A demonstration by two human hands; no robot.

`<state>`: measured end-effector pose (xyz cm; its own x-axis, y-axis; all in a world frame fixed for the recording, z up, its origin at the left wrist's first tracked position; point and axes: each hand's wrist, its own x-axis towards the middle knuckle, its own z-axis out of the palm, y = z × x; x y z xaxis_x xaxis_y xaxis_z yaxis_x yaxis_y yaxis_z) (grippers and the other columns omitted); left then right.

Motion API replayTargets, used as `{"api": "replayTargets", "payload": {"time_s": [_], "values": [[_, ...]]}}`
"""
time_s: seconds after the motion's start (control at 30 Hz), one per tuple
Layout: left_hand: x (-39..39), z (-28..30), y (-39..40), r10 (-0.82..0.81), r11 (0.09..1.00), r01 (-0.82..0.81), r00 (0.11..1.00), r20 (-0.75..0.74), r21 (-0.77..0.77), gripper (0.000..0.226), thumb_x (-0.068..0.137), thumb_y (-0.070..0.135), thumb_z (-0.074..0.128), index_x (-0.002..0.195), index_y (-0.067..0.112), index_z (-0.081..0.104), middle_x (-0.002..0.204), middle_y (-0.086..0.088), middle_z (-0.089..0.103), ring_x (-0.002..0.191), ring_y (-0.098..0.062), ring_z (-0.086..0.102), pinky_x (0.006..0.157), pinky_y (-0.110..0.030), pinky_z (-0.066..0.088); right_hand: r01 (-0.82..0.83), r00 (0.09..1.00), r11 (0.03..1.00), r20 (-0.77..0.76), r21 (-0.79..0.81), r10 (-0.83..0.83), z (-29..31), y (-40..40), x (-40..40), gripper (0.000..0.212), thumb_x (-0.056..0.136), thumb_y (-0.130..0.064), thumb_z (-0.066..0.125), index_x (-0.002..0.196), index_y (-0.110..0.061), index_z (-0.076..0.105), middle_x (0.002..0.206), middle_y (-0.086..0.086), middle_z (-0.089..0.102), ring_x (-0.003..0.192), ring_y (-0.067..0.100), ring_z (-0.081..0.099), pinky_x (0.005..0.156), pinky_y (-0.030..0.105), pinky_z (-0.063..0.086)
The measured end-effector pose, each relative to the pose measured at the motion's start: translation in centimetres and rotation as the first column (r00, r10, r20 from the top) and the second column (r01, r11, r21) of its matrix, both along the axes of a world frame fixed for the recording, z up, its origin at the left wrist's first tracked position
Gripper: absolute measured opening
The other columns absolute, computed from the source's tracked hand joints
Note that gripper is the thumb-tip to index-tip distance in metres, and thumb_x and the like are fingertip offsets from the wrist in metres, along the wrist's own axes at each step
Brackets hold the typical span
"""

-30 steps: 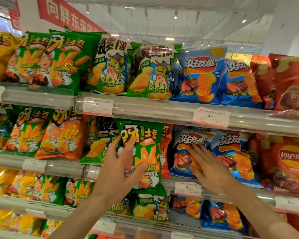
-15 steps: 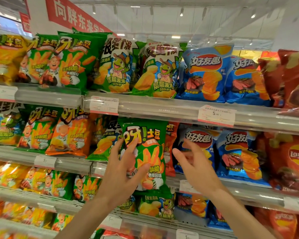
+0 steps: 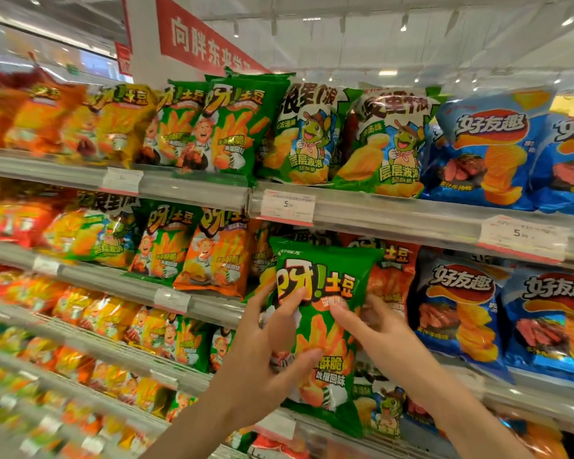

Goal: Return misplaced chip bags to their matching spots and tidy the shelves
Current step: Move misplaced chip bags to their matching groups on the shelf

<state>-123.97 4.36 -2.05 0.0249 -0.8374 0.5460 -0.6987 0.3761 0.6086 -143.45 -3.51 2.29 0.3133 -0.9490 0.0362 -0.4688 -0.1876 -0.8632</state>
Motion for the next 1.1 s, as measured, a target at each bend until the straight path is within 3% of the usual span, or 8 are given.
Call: {"api": "replayTargets", "payload": {"time_s": [0.13, 0.33, 0.47, 0.7, 0.77, 0.87, 1.0, 1.1], "values": [[4.2, 0.2, 1.7, -0.004, 0.999, 0.005, 1.0, -0.016, 0.034, 0.075, 0.083, 0.071, 0.059, 0.143, 0.07, 0.014, 0.153, 0.038, -0.01, 0.136, -0.015, 0.045, 0.109, -0.044, 0.044, -0.006, 0.999, 1.0, 0.051, -0.026, 0.007, 0.4, 1.8, 4.4, 0.092, 0.068, -0.081, 0.061, 0.146, -0.037, 0.038, 0.135, -0.02, 0.051, 0.12, 0.011, 0.056, 0.099, 0.035, 0.051], [12.7, 0.9, 4.6, 0.004, 1.0, 0.002, 0.976, -0.219, 0.027, 0.078, 0.083, 0.073, 0.054, 0.145, 0.068, 0.007, 0.152, 0.041, 0.009, 0.137, 0.022, 0.016, 0.098, -0.003, 0.034, -0.014, 0.985, 0.999, 0.174, 0.029, 0.009, 0.1, 3.9, 12.9, 0.112, 0.065, -0.07, 0.068, 0.157, -0.023, 0.026, 0.149, -0.003, 0.047, 0.128, 0.016, 0.051, 0.106, 0.041, 0.047], [19.8, 0.2, 6.1, 0.109, 0.982, -0.04, 0.918, -0.381, 0.185, 0.079, 0.083, 0.082, 0.047, 0.145, 0.067, 0.001, 0.157, 0.021, 0.032, 0.145, -0.008, 0.033, 0.109, -0.032, 0.036, -0.092, 0.966, 0.994, 0.248, 0.05, 0.077, -0.4, 6.2, 19.9, 0.094, 0.081, -0.052, 0.068, 0.158, -0.02, 0.023, 0.13, -0.012, 0.055, 0.102, 0.002, 0.054, 0.087, 0.022, 0.044], [30.2, -1.2, 8.7, 0.249, 0.938, -0.043, 0.775, -0.58, 0.345, 0.084, 0.065, 0.094, 0.045, 0.139, 0.06, 0.026, 0.14, 0.02, 0.041, 0.127, -0.01, 0.048, 0.115, -0.049, 0.035, -0.273, 0.938, 0.946, 0.267, 0.176, 0.221, -1.4, 7.9, 31.3, 0.03, 0.086, -0.048, 0.069, 0.111, -0.045, 0.053, 0.117, -0.019, 0.065, 0.086, -0.02, 0.064, 0.065, 0.002, 0.046], [32.6, -1.3, 9.2, 0.296, 0.932, -0.086, 0.739, -0.605, 0.351, 0.097, 0.067, 0.093, 0.046, 0.15, 0.052, 0.019, 0.144, 0.018, 0.037, 0.135, -0.013, 0.042, 0.118, -0.046, 0.031, -0.313, 0.915, 0.934, 0.316, 0.17, 0.249, -1.6, 7.7, 34.1, 0.047, 0.084, -0.045, 0.069, 0.128, -0.039, 0.052, 0.137, -0.01, 0.059, 0.109, -0.012, 0.062, 0.083, 0.005, 0.043], [35.7, -1.6, 9.4, 0.313, 0.943, -0.138, 0.675, -0.668, 0.302, 0.093, 0.077, 0.073, 0.049, 0.157, 0.037, 0.017, 0.157, 0.011, 0.033, 0.143, -0.016, 0.035, 0.115, -0.04, 0.027, -0.333, 0.909, 0.929, 0.318, 0.164, 0.27, -2.2, 6.9, 38.0, 0.115, 0.063, -0.07, 0.074, 0.158, -0.028, 0.022, 0.162, -0.002, 0.03, 0.146, 0.013, 0.034, 0.105, 0.027, 0.032], [40.2, -2.2, 8.7, 0.355, 0.932, -0.199, 0.663, -0.66, 0.302, 0.098, 0.071, 0.077, 0.055, 0.155, 0.035, 0.028, 0.154, 0.01, 0.04, 0.135, -0.015, 0.046, 0.11, -0.035, 0.036, -0.359, 0.896, 0.923, 0.328, 0.142, 0.298, -2.5, 5.3, 43.0, 0.11, 0.069, -0.066, 0.069, 0.159, -0.027, 0.019, 0.164, 0.0, 0.027, 0.147, 0.015, 0.03, 0.102, 0.027, 0.031], [43.6, -1.8, 7.8, 0.394, 0.916, -0.233, 0.681, -0.617, 0.328, 0.078, 0.08, 0.07, 0.05, 0.15, 0.044, 0.027, 0.139, 0.029, 0.035, 0.121, 0.005, 0.041, 0.104, -0.023, 0.033, -0.383, 0.891, 0.916, 0.308, 0.119, 0.333, -2.5, 3.8, 46.7, 0.11, 0.069, -0.066, 0.066, 0.159, -0.026, 0.018, 0.164, 0.001, 0.026, 0.148, 0.016, 0.03, 0.1, 0.026, 0.03]]}}
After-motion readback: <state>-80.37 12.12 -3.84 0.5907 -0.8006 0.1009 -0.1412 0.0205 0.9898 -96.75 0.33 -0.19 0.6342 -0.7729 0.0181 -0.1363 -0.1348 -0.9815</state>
